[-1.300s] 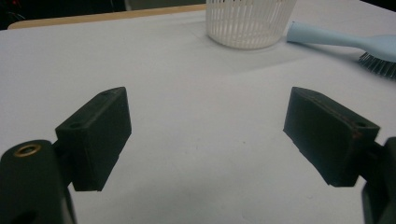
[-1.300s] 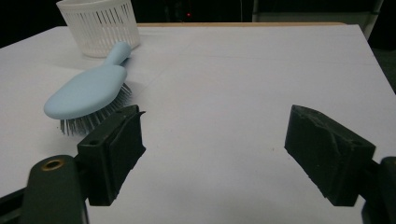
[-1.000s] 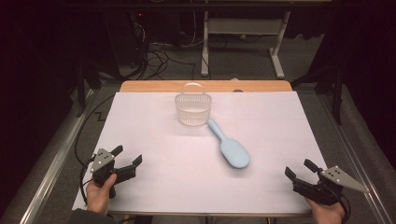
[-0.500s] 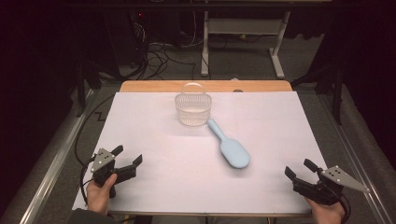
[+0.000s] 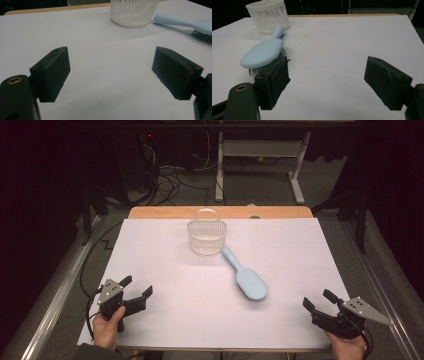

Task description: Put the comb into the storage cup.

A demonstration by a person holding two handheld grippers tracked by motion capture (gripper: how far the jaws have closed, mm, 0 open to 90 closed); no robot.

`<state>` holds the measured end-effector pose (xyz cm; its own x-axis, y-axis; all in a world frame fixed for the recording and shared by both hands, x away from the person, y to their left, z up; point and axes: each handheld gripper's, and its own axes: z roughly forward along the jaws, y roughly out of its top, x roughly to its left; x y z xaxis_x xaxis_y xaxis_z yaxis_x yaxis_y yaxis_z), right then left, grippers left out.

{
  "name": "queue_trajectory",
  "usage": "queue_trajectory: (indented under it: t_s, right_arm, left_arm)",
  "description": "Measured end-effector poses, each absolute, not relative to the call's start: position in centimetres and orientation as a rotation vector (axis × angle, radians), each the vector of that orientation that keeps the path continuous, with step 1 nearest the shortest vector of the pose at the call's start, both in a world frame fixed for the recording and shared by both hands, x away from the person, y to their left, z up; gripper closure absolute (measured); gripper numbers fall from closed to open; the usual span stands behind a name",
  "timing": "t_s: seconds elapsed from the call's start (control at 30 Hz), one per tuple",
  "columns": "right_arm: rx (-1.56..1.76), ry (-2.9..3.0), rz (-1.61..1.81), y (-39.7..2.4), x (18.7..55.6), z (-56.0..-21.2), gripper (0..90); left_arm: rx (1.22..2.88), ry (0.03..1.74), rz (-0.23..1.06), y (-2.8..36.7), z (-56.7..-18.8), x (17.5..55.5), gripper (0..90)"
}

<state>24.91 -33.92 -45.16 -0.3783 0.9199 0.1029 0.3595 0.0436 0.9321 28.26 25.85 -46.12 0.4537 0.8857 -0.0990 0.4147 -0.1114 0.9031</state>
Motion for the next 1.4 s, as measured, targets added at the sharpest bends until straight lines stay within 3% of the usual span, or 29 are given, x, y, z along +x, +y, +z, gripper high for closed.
queue_trajectory:
  t_s: [1.4]
  right_arm:
    - [1.246, 1.806, 1.382, -32.2, 26.3, -44.8, 23.3]
  left_arm:
    - [1.729, 1.124, 0.601, 25.6, -46.2, 28.4, 15.9]
